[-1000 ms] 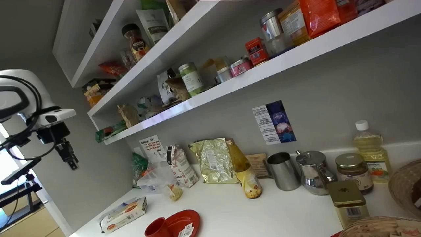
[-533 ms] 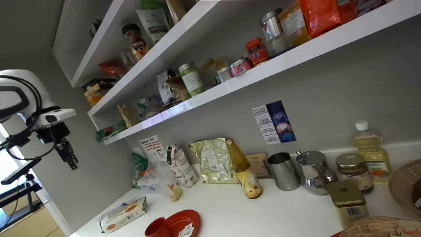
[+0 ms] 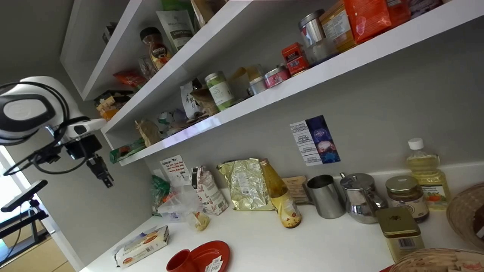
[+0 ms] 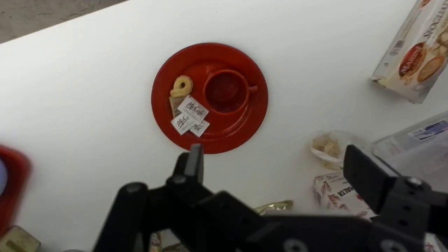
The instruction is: Shift the cup to the counter
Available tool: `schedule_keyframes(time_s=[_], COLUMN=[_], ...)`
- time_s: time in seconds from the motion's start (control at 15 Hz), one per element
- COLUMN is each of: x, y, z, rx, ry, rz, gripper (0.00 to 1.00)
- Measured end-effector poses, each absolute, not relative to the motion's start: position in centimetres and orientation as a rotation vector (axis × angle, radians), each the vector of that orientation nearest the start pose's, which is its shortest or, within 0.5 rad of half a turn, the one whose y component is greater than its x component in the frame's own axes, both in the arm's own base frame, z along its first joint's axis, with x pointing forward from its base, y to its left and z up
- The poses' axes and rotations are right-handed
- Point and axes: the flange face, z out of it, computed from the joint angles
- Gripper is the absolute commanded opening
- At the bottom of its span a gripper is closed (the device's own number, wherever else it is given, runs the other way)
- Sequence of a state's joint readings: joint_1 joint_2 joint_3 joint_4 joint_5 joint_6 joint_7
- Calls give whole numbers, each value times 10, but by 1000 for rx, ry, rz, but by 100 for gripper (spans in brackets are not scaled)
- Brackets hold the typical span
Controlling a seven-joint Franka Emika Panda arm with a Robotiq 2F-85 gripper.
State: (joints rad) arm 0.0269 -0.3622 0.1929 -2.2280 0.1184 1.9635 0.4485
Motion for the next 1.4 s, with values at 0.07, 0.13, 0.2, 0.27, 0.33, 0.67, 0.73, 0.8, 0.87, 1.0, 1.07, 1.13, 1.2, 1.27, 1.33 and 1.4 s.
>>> schedule_keyframes(time_s=[0.07,0.13,0.2,0.27,0.33,0.67,0.73,0.8,0.87,1.0,1.07,1.13,1.2,1.27,1.33,1.4], x=[451,461,468,475,480,491,491,490,489,484,482,481,481,481,482,483], y=[108,102,97,94,92,82,78,74,71,67,67,68,72,77,83,89], z=[517,508,496,484,470,396,380,363,348,317,304,292,283,275,268,264], rx=[-3058,-3079,-3096,-3110,-3122,-3157,-3157,-3158,-3159,-3160,-3160,-3159,-3158,-3157,-3155,-3152], ry=[434,440,444,444,443,441,451,460,466,473,474,473,477,491,511,537], rz=[-119,-116,-102,-80,-53,90,124,159,190,255,282,301,311,314,312,305], gripper=[100,100,100,100,100,100,100,100,100,100,100,100,100,100,100,100])
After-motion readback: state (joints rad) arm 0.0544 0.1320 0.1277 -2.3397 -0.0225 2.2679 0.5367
